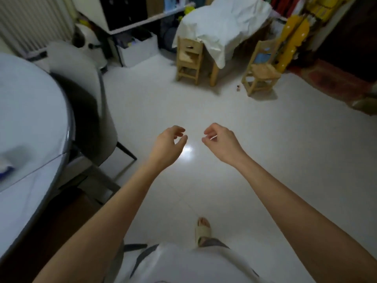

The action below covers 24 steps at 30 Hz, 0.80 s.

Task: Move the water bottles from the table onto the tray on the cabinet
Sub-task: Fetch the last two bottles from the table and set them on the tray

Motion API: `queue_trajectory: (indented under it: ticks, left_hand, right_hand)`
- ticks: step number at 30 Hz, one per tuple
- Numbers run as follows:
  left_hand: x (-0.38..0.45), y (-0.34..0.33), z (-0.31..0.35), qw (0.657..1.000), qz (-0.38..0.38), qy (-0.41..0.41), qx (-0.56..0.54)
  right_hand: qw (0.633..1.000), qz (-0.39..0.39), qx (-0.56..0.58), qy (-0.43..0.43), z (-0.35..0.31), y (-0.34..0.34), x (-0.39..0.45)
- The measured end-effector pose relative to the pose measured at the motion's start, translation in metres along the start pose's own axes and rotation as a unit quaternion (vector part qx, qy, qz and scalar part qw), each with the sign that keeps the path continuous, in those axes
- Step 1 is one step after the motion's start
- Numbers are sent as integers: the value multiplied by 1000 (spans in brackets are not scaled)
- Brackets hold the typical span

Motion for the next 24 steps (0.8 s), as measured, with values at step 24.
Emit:
queue_trajectory:
  ticks: [24]
  left_hand:
    - [59, 328, -253, 800, 455, 391, -4]
  right_hand:
    - [802, -400, -43, 441, -398, -354, 191]
Point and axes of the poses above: each hand's wrist, its own x-axis towards the middle knuckle, its own y-axis out of the back of the hand, z = x × y, the point moved 7 cm from there along x, towards the middle knuckle, and after that the axes turned 6 degrees about z, right-handed, at the moved point
